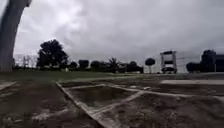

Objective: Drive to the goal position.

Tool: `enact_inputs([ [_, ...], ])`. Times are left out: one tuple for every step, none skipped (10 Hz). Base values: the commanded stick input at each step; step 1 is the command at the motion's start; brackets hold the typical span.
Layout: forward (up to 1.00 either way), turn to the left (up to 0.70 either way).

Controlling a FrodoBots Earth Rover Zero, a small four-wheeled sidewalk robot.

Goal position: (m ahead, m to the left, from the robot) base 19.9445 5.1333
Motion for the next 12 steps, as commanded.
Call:
enact_inputs([
  [0.70, 0.00],
  [0.70, 0.00],
  [0.70, 0.00],
  [0.70, -0.02],
  [0.70, -0.11],
  [0.70, -0.33],
  [0.70, -0.35],
  [0.70, -0.35],
  [0.70, -0.35],
  [0.70, -0.35],
  [0.70, -0.04],
  [0.70, 0.00],
])
